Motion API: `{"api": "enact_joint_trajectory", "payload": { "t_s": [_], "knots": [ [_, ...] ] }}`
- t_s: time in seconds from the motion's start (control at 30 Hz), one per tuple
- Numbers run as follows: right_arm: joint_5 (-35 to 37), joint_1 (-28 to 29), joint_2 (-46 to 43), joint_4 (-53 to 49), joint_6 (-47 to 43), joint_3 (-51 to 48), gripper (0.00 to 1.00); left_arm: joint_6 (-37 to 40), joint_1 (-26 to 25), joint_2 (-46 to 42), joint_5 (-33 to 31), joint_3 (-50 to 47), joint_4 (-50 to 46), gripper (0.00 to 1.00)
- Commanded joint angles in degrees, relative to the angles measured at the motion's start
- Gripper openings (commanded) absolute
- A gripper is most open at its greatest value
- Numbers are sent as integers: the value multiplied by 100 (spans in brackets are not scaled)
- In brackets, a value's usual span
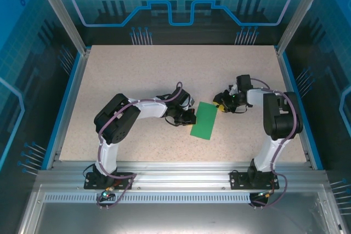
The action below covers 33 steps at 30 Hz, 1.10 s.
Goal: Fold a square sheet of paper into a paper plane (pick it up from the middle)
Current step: Fold the square sheet of paper in half at the center of the table.
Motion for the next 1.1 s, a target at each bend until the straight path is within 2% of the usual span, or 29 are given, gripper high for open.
{"api": "enact_joint_trajectory", "payload": {
  "t_s": [0.0,0.1,0.33,0.57,0.8,1.07],
  "knots": [
    [162,-56,114,46,149,-90,36,126,-93,62,-213,-77,-804,0],
    [319,-33,-115,-122,41,-94,36,132,-97,62,-208,-86,-802,0],
    [127,186,-652,-520,-388,53,37,109,-102,36,-212,-96,-784,0],
    [411,541,-755,-323,-357,-409,38,91,-101,20,-213,-77,-775,0],
    [310,507,-337,15,-282,-650,36,117,-102,20,-196,-60,-783,0],
    [109,303,-741,98,-194,-368,37,109,-106,36,-195,-51,-772,0]
  ]
}}
